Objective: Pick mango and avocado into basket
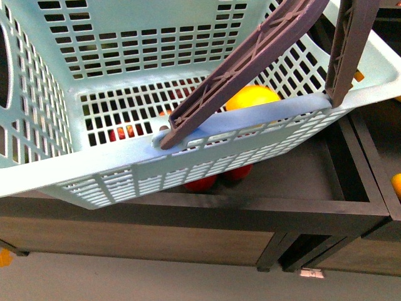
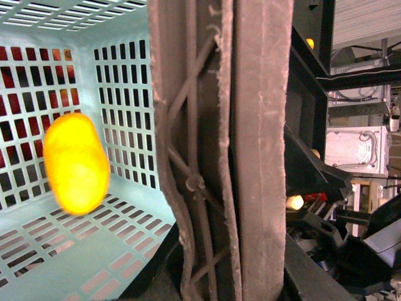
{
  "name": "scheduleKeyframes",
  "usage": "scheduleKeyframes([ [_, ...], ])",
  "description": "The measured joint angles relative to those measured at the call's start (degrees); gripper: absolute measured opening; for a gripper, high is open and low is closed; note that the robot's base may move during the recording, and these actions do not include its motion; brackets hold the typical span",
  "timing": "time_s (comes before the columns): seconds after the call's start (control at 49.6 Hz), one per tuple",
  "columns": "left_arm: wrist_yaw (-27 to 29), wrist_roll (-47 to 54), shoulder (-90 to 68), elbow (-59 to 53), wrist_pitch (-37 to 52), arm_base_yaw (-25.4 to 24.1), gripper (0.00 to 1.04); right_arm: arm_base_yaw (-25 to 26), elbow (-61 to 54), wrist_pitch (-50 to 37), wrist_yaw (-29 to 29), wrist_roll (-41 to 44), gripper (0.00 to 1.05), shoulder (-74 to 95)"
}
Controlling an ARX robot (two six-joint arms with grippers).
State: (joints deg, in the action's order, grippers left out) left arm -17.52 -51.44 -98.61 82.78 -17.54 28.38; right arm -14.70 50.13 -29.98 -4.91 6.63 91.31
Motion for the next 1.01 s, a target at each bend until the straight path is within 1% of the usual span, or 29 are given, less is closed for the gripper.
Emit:
scheduleKeyframes([
  [0.101,0.22,0.33,0.00,-0.02,0.00,-0.02,0.18,4.83,-3.50,-0.79,4.90,-3.61,0.96,-4.98],
  [0.161,0.28,0.33,0.00,0.00,0.00,-0.04,0.18,6.99,-4.83,-0.79,6.67,-4.52,0.96,-6.80],
  [0.201,0.31,0.35,0.00,-0.02,0.00,-0.07,0.18,9.94,-6.69,-0.48,8.96,-5.62,0.96,-9.01],
  [0.262,0.33,0.46,0.00,-0.02,0.02,-0.07,0.18,12.61,-8.22,-0.15,10.47,-6.45,0.96,-10.56],
  [0.342,0.11,0.37,0.00,-0.02,0.02,-0.04,0.18,13.70,-8.63,-0.11,10.93,-6.95,0.96,-11.15],
  [0.383,0.02,0.37,0.00,0.00,0.02,-0.02,0.18,13.81,-8.83,-0.66,10.14,-7.06,0.95,-11.13],
  [0.423,-0.11,0.39,0.00,0.00,0.02,0.11,0.18,14.23,-10.58,-5.55,6.78,-6.93,0.89,-11.15],
  [0.483,-0.31,0.37,0.00,-0.02,0.02,0.28,0.18,14.34,-13.11,-10.29,5.38,-6.91,0.82,-11.58],
  [0.524,-0.50,0.35,0.00,-0.02,0.02,0.28,0.18,14.34,-15.89,-13.51,5.05,-6.88,0.75,-12.57],
  [0.544,-0.50,0.31,0.00,-0.02,0.02,0.28,0.18,14.34,-16.50,-14.03,4.90,-6.88,0.74,-12.87],
  [0.584,-0.48,0.17,0.00,0.00,0.02,0.13,0.18,14.36,-19.06,-15.58,4.87,-6.86,0.67,-14.38],
  [0.665,0.02,0.28,0.00,-0.02,0.02,0.00,0.18,14.47,-22.91,-16.98,4.87,-6.86,0.55,-17.22],
  [0.806,0.50,0.63,0.00,0.00,0.02,0.00,0.18,14.60,-29.79,-18.34,4.90,-6.86,0.28,-22.05],
  [0.826,0.42,0.59,0.00,-0.02,0.02,0.00,0.18,14.62,-30.21,-18.36,4.92,-6.86,0.27,-22.38],
  [0.906,0.15,0.59,0.00,-0.02,0.02,0.00,0.18,14.62,-33.20,-18.49,4.90,-6.86,0.13,-25.11],
  [0.947,0.11,0.59,0.00,0.00,0.02,0.00,0.18,14.62,-34.82,-18.47,4.90,-6.86,0.04,-26.86],
  [1.007,0.13,0.61,0.00,0.00,0.02,0.00,0.18,14.62,-37.13,-18.29,4.87,-6.82,0.02,-29.57],
])
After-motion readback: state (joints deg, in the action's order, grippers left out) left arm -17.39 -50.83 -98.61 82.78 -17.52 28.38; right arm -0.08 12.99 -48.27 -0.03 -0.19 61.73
